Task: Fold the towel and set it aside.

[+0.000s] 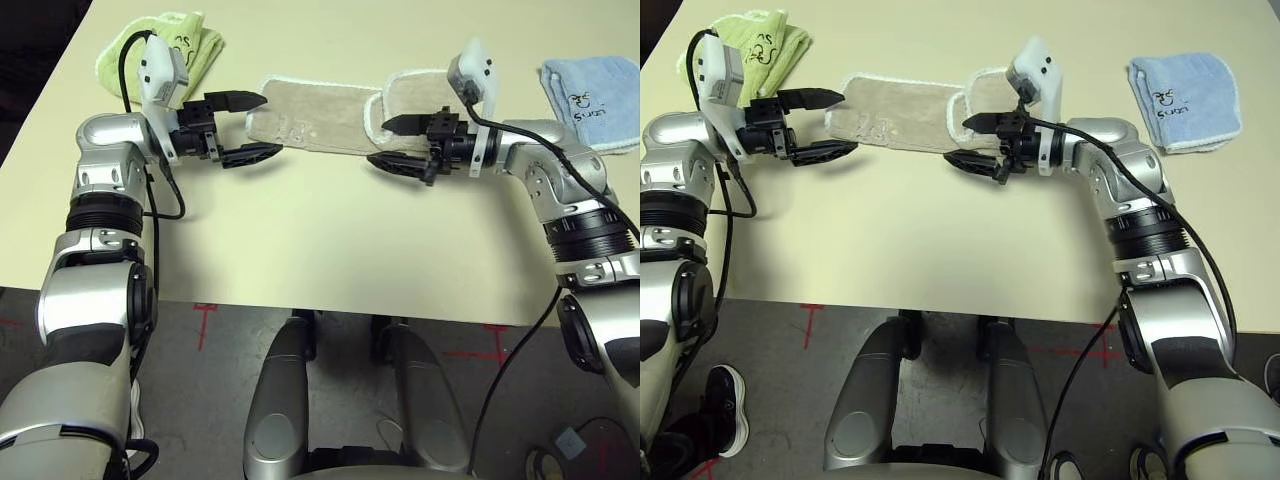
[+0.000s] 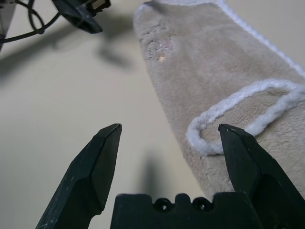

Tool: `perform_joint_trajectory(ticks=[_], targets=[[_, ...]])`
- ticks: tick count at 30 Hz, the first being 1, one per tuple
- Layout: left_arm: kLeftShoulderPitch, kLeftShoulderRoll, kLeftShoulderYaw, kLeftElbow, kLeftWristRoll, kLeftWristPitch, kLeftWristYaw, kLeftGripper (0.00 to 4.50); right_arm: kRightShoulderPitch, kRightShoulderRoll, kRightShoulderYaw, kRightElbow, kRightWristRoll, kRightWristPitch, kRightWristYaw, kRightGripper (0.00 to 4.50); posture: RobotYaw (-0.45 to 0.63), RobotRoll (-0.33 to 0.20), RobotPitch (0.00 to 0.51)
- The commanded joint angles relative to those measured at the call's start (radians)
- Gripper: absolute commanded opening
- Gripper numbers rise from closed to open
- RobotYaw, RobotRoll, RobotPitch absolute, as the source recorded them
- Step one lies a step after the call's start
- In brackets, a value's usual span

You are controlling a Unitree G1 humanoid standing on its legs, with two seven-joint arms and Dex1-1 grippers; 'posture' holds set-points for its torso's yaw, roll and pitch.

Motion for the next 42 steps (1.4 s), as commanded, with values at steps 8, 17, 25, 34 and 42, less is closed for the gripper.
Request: perform_joint_trajectory(ticks=[8, 17, 25, 34, 42], targets=[[0.013, 0.001, -0.008, -0.018, 0.000, 0.007, -0.011, 4.50, -0.018, -0.033, -0.212, 0.188, 0.122, -0.291, 0.170, 4.44, 0.07, 0.000, 0.364], [0.001, 0.000, -0.011, -0.004, 0.004, 0.007, -0.013, 4.50, -0.058, -0.121, -0.223, 0.440, 0.049, -0.480, 0.292, 2.39, 0.06, 0.000, 0.365], [0.000, -0.006, -0.013, -0.004, 0.004, 0.008, -0.011, 4.50, -0.150, -0.020, -0.220, 0.605, 0.002, -0.597, 0.257, 0.06, 0.07, 0.000, 0.372], [0.013, 0.006, -0.013, -0.025, 0.002, 0.023, -0.016, 4.50, -0.305, 0.084, -0.207, 0.768, -0.073, -0.629, 0.175, 0.06, 0.11, 0.000, 0.382], [0.043, 0.020, -0.007, -0.074, -0.008, 0.048, -0.013, 4.50, -0.312, 0.085, -0.148, 0.850, -0.204, -0.558, 0.114, 0.06, 0.13, 0.000, 0.388]])
